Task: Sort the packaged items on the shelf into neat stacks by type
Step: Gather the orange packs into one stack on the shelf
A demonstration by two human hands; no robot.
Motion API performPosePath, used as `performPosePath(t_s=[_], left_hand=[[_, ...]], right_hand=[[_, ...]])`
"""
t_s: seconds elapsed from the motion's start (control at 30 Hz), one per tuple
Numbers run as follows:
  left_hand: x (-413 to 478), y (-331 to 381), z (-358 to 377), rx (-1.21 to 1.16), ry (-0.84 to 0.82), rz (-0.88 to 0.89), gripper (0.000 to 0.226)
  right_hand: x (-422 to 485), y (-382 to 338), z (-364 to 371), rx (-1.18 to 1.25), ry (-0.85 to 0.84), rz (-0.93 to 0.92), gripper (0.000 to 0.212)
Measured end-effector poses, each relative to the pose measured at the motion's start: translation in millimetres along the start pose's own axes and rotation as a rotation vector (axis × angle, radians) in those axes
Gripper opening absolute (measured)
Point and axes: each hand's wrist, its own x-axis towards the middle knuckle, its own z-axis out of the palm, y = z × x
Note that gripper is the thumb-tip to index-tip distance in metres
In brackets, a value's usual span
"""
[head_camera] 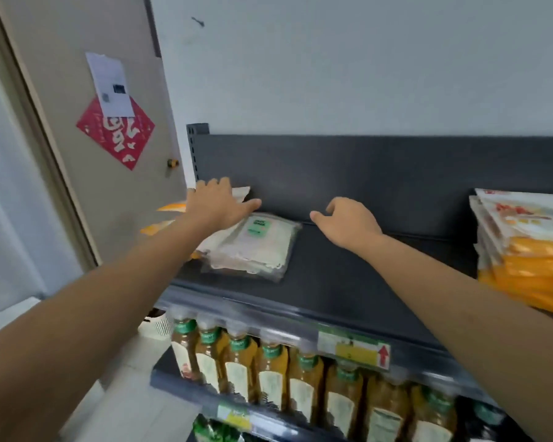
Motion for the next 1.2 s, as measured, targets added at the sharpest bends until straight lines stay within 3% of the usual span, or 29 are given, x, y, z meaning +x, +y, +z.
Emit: performPosePath(t_s=[0.17,0.4,0.63,0.83,1.03,1.2], left_hand=[[35,-91,6,-0.015,-0.078,-0.063,0.088],[59,-140,27,-0.061,-0.219,-0.039,0.099],[76,-147,41,-0.221,-0.284,-0.067,0.105],[94,-153,58,-0.522,-0.358,-0.100,0.106],[86,-133,47,-0.512,-0.210,0.006,0.081],[79,-91,33,-0.525,-0.210,0.156,0.071]], right_hand=[[23,-75,55,0.077,0.020,0.088,0.048],[51,-126,101,0.070,-0.073,0.168,0.048],[71,-145,131,0.084,-0.141,0.182,0.050],[81,-152,140,0.191,-0.118,0.236,0.040],[72,-141,126,0.317,0.018,0.266,0.045],[46,-115,80,0.276,0.113,0.311,0.044]])
